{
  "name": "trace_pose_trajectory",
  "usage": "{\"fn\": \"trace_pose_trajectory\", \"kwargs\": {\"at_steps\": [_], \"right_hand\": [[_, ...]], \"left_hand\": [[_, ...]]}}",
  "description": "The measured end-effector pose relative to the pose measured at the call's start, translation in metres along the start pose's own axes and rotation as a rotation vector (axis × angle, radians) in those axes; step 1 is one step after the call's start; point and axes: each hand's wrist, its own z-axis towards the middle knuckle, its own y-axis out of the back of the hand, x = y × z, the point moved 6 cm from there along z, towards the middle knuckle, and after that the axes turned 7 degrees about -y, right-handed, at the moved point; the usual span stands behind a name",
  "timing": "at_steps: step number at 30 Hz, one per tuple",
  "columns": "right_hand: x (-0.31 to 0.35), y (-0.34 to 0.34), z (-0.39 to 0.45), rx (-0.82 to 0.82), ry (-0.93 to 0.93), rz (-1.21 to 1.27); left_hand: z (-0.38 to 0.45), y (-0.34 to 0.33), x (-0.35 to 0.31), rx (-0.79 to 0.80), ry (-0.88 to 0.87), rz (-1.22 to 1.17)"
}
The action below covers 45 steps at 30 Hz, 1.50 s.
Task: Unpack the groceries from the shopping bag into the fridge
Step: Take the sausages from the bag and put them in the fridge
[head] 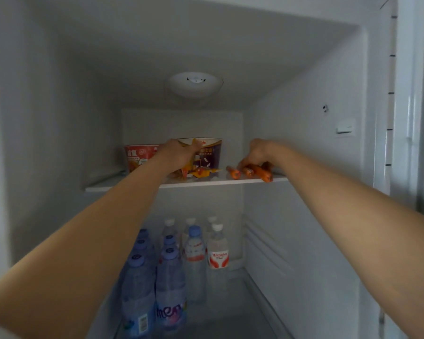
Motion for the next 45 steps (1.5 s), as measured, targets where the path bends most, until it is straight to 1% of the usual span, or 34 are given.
{"fn": "trace_pose_trajectory", "kwargs": {"at_steps": [3, 4, 6, 8, 10, 12, 15, 17, 18, 20, 22, 23, 24, 26, 29, 31, 33, 35, 37, 41, 43, 45], "right_hand": [[-0.006, 0.004, -0.005, -0.104, -0.011, -0.062], [-0.006, 0.005, -0.006, -0.152, 0.001, -0.066], [-0.007, 0.009, -0.007, -0.253, 0.041, -0.046], [-0.005, 0.011, -0.009, -0.291, 0.075, -0.024], [-0.006, 0.013, -0.010, -0.232, 0.082, 0.000], [-0.006, 0.017, -0.017, -0.160, 0.071, -0.003], [-0.010, 0.010, -0.019, 0.007, 0.073, 0.039], [-0.011, -0.005, -0.020, 0.105, 0.080, 0.059], [-0.010, -0.011, -0.019, 0.105, 0.098, 0.044], [-0.005, -0.016, -0.011, -0.002, 0.177, 0.011], [-0.002, -0.010, -0.007, -0.175, 0.224, 0.013], [-0.002, -0.007, -0.005, -0.240, 0.230, 0.026], [-0.001, -0.006, -0.003, -0.271, 0.231, 0.044], [-0.001, -0.008, 0.002, -0.289, 0.221, 0.082], [-0.001, -0.009, 0.010, -0.321, 0.215, 0.128], [-0.002, -0.011, 0.011, -0.300, 0.218, 0.155], [0.001, -0.015, 0.007, -0.222, 0.244, 0.159], [0.006, -0.019, 0.000, -0.155, 0.288, 0.122], [0.008, -0.020, -0.004, -0.154, 0.299, 0.099], [-0.001, -0.013, -0.009, -0.279, 0.263, 0.154], [-0.005, -0.009, -0.017, -0.346, 0.243, 0.230], [-0.007, -0.005, -0.025, -0.429, 0.239, 0.251]], "left_hand": [[-0.004, -0.003, -0.009, 0.047, -0.124, 0.021], [-0.007, -0.004, -0.012, 0.041, -0.165, 0.043], [-0.011, 0.000, -0.016, -0.026, -0.210, 0.101], [-0.012, 0.004, -0.014, -0.084, -0.204, 0.129], [-0.014, 0.003, -0.012, -0.060, -0.209, 0.118], [-0.018, 0.000, -0.014, 0.010, -0.227, 0.093], [-0.025, -0.009, -0.015, 0.172, -0.215, 0.015], [-0.030, -0.016, -0.013, 0.307, -0.180, 0.027], [-0.032, -0.019, -0.013, 0.350, -0.185, 0.094], [-0.030, -0.023, -0.014, 0.378, -0.225, 0.238], [-0.027, -0.028, -0.015, 0.349, -0.239, 0.305], [-0.024, -0.031, -0.016, 0.321, -0.247, 0.316], [-0.021, -0.033, -0.017, 0.292, -0.260, 0.316], [-0.018, -0.037, -0.017, 0.231, -0.288, 0.275], [-0.018, -0.031, -0.019, 0.126, -0.322, 0.128], [-0.020, -0.030, -0.019, 0.160, -0.337, 0.109], [-0.021, -0.031, -0.019, 0.205, -0.357, 0.155], [-0.022, -0.031, -0.020, 0.216, -0.366, 0.171], [-0.023, -0.031, -0.021, 0.207, -0.364, 0.157], [-0.027, -0.028, -0.021, 0.172, -0.365, 0.126], [-0.030, -0.026, -0.022, 0.133, -0.372, 0.122], [-0.033, -0.024, -0.023, 0.087, -0.403, 0.110]]}}
